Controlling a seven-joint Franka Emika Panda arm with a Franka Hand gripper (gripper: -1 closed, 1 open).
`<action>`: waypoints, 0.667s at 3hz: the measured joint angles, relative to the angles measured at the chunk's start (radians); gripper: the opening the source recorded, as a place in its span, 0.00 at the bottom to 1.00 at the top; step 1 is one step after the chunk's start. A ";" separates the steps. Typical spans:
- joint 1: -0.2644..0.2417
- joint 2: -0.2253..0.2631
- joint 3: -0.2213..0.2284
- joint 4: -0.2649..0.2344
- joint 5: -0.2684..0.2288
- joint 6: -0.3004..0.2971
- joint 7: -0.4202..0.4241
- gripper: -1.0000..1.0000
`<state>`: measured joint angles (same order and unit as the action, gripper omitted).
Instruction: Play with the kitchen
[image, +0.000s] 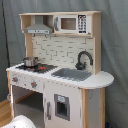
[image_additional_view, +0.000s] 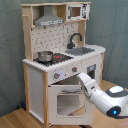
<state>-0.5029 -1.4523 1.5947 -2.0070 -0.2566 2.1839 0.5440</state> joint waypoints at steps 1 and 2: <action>-0.001 0.012 -0.032 -0.002 0.002 -0.011 -0.119 1.00; -0.002 0.024 -0.067 -0.004 0.002 -0.029 -0.225 1.00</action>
<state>-0.5046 -1.4281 1.5282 -2.0108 -0.2543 2.1547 0.3187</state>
